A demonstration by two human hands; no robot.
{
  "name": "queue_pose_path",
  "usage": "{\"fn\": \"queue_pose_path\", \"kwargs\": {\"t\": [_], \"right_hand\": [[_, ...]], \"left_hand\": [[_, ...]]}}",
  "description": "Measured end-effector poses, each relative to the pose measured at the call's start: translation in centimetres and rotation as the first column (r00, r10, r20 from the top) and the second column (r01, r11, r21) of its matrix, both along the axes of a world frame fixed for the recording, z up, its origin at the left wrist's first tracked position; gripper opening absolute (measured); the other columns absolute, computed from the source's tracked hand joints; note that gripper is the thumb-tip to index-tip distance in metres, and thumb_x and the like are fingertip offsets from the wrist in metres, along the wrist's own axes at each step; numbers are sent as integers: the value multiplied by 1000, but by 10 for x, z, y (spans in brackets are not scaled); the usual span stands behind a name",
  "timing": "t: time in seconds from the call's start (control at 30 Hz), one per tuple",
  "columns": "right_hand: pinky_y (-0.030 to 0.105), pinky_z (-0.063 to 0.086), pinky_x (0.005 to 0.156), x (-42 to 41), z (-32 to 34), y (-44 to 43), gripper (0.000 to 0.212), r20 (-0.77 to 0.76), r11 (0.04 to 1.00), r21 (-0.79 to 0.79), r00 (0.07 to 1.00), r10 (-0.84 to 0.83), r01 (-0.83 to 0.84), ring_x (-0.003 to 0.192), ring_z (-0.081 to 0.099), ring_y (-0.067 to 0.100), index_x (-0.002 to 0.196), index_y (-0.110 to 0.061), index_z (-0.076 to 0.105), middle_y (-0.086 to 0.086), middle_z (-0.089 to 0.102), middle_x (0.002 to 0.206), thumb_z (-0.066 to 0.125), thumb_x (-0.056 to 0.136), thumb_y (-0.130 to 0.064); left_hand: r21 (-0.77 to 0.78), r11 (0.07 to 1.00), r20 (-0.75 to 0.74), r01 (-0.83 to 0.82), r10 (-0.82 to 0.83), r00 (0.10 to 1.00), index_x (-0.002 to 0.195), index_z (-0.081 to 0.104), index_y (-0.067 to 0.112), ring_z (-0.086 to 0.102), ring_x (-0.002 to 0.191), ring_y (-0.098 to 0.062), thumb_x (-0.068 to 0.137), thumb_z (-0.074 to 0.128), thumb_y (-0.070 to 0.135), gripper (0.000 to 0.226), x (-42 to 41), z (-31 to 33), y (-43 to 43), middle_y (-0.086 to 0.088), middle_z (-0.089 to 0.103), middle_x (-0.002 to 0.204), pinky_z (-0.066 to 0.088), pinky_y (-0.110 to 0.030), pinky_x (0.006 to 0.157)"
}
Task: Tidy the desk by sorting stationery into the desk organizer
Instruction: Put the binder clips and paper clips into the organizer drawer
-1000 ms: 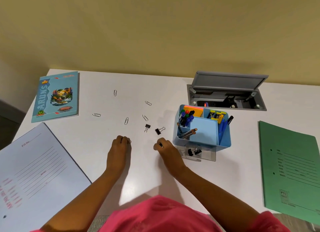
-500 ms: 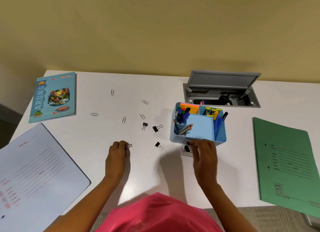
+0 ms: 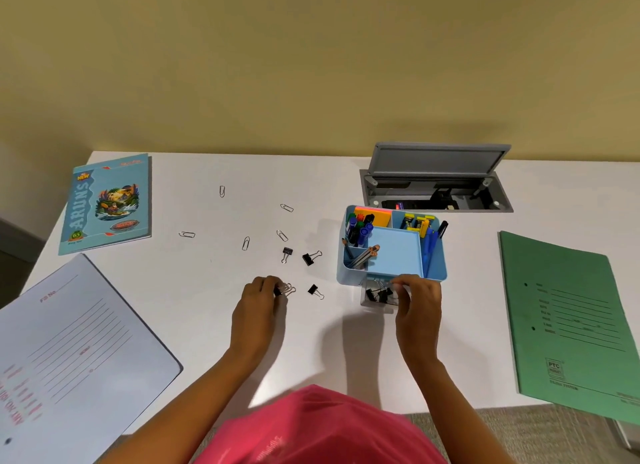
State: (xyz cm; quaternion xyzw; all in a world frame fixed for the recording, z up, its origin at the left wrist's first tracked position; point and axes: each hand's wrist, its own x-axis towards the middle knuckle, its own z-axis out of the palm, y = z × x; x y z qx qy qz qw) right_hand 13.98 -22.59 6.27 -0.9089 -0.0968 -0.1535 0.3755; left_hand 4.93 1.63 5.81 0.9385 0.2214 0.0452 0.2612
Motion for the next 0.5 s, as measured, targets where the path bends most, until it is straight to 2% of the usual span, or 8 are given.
{"fn": "queue_pose_path", "kwargs": {"t": [0.17, 0.27, 0.33, 0.5], "right_hand": [[19, 40, 74, -1, 11, -10, 12, -9, 994, -16, 994, -105, 105, 91, 43, 6, 92, -11, 63, 3, 62, 89, 63, 86, -1], [23, 41, 74, -6, 17, -17, 12, 14, 991, -13, 991, -134, 134, 93, 49, 14, 94, -10, 64, 1, 63, 91, 62, 86, -3], [22, 41, 73, -10, 19, -22, 12, 17, 989, -3, 989, -146, 146, 93, 48, 12, 95, -11, 64, 0, 64, 92, 61, 86, -3], [22, 42, 73, -20, 17, -31, 12, 16, 983, -13, 983, -184, 184, 92, 49, 15, 97, -9, 63, 2, 63, 91, 61, 86, -5]], "left_hand": [[-1, 990, 96, 142, -141, 985, 112, 58, 20, 54, 100, -21, 90, 56, 18, 22, 20, 20, -19, 1, 60, 108, 49, -33, 66], [47, 960, 184, 276, -280, 942, 106, 61, 21, 57, 97, -19, 87, 60, 18, 19, 34, 34, -44, 2, 62, 105, 51, -31, 64], [74, 933, 215, 352, -359, 908, 102, 62, 20, 58, 93, -18, 88, 59, 21, 14, 43, 43, -63, 2, 64, 102, 49, -28, 63], [229, 836, 209, 498, -542, 814, 85, 66, 19, 62, 67, -16, 81, 70, 23, 7, 65, 39, -97, 2, 67, 80, 47, -22, 47]]}}
